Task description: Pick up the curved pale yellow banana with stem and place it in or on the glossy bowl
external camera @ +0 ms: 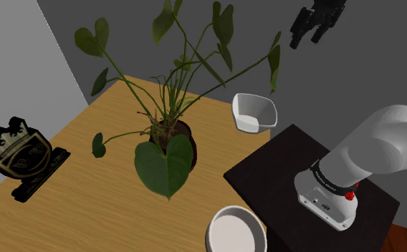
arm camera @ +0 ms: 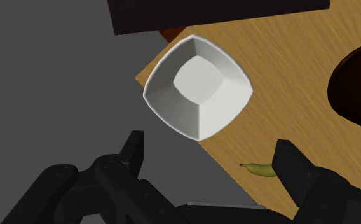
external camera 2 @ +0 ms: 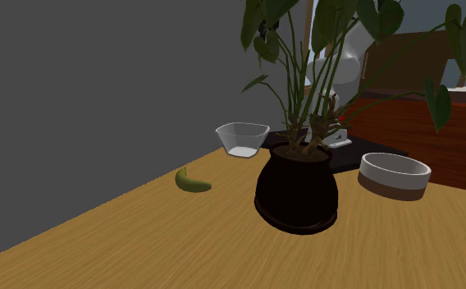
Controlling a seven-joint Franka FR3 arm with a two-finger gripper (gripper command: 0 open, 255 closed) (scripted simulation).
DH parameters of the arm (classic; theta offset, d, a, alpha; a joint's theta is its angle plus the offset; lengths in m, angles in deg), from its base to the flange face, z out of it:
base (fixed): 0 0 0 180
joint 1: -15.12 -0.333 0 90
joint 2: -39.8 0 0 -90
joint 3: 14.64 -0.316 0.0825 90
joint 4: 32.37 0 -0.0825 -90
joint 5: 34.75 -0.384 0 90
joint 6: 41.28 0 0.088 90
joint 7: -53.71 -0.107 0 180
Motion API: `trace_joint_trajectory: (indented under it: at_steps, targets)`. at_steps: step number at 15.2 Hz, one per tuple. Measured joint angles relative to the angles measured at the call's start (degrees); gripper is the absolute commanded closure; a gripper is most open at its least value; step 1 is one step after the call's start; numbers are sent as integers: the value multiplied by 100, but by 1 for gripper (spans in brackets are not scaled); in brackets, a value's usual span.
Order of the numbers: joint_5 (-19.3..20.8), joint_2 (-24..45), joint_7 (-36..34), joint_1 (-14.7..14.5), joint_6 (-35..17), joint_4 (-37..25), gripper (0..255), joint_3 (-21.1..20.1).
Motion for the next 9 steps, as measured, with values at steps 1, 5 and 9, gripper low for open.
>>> trace_joint_trajectory:
  at_steps: [1, 5, 9]
  targets:
    - [0, 0, 0, 0, 0, 0, 0, 0]
    - [-101, 351, -175, -59, -591, 232, 0, -109]
    - [-212, 815, -382, -132, -1338, 482, 0, -246]
